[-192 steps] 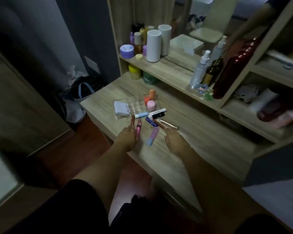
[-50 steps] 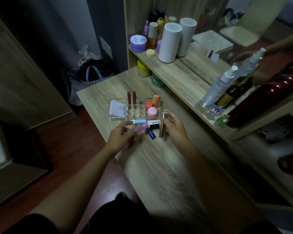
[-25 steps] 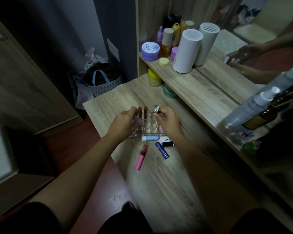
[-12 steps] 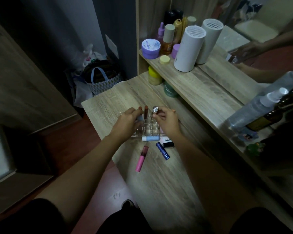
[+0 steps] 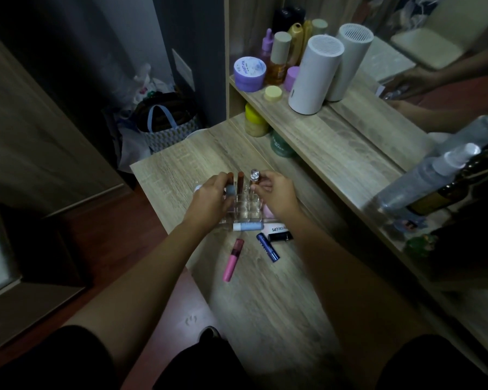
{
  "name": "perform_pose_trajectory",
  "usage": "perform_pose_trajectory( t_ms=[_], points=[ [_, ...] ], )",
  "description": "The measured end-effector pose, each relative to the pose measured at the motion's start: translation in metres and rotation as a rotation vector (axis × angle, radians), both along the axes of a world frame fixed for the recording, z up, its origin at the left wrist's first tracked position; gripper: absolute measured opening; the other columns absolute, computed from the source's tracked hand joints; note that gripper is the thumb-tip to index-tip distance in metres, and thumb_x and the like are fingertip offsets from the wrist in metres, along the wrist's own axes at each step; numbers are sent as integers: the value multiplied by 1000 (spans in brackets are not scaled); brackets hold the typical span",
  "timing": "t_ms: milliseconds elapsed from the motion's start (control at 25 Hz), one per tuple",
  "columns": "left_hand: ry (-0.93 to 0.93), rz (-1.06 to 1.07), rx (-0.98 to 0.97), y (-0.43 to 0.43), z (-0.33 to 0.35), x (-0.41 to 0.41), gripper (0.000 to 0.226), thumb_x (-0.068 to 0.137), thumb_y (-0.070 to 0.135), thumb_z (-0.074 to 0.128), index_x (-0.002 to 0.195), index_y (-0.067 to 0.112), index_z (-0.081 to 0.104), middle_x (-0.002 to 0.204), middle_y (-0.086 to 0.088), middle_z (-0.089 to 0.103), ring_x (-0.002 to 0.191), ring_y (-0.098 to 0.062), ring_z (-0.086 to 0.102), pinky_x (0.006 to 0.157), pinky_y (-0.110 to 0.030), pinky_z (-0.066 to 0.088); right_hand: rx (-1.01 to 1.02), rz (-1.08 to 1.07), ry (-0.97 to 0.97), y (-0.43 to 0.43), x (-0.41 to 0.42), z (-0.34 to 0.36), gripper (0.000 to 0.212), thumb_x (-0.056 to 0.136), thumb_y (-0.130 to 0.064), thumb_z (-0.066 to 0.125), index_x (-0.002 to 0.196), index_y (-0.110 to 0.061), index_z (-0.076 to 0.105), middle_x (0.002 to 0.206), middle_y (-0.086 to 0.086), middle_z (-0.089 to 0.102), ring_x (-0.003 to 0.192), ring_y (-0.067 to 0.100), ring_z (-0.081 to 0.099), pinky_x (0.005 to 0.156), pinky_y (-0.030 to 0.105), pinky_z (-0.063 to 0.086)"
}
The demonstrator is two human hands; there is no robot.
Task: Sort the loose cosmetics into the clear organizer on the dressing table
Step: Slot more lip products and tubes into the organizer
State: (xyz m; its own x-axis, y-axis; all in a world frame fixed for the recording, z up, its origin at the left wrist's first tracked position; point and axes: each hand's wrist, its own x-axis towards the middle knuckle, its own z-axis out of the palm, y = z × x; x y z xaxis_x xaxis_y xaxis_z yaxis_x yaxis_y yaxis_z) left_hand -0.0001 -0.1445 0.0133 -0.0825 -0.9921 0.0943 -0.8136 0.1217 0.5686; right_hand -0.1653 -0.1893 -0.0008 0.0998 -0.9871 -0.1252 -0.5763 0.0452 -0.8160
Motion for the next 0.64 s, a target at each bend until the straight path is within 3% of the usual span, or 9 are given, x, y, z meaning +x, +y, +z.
perform_pose_trajectory(
  t_ms=[200, 320, 440, 480, 560, 640],
  points=[
    [36, 26, 12, 0, 2, 2, 33, 84, 14, 66, 111, 4, 50, 112, -17, 62, 89, -28, 64, 73, -35, 51, -11, 16, 30, -3, -6, 4, 44, 80, -10, 70, 122, -8, 57, 120, 11, 64, 93, 4, 57, 68, 2, 40],
    [52, 56, -3, 6, 10, 1, 34, 83, 15, 67, 110, 4, 50, 112, -17, 61, 85, -26, 65, 71, -34, 50, -42, -6, 30, 3, -15, 16, 45, 80, -10, 70, 123, -7, 57, 122, 13, 61, 93, 6, 56, 74, 5, 41],
    [53, 68, -48, 17, 13, -2, 31, 83, 13, 67, 107, 1, 52, 108, -18, 61, 87, -29, 64, 75, -36, 49, -71, -5, 41, 18, -26, 22, 43, 81, -10, 69, 122, -7, 57, 122, 12, 62, 93, 5, 57, 68, -1, 44],
    [42, 59, -61, 23, 12, -4, 29, 82, 12, 67, 104, 0, 53, 105, -18, 62, 88, -30, 62, 76, -36, 47, -73, -10, 38, 25, -30, 22, 42, 81, -9, 69, 122, -7, 58, 121, 12, 62, 93, 6, 58, 73, 0, 46],
    [45, 44, -71, 36, 7, -7, 23, 82, 10, 66, 98, 0, 54, 100, -18, 62, 87, -30, 60, 71, -32, 43, -54, -36, 18, 41, -36, 21, 39, 82, -7, 69, 120, -7, 60, 118, 13, 64, 94, 13, 62, 88, 19, 52],
    [55, 48, -50, 49, 1, -11, 21, 82, 10, 66, 96, 0, 54, 97, -18, 62, 83, -29, 61, 67, -29, 41, -21, -58, 40, 59, -40, 18, 33, 82, -7, 68, 115, -8, 62, 115, 12, 66, 94, 17, 65, 87, 27, 54]
  ],
)
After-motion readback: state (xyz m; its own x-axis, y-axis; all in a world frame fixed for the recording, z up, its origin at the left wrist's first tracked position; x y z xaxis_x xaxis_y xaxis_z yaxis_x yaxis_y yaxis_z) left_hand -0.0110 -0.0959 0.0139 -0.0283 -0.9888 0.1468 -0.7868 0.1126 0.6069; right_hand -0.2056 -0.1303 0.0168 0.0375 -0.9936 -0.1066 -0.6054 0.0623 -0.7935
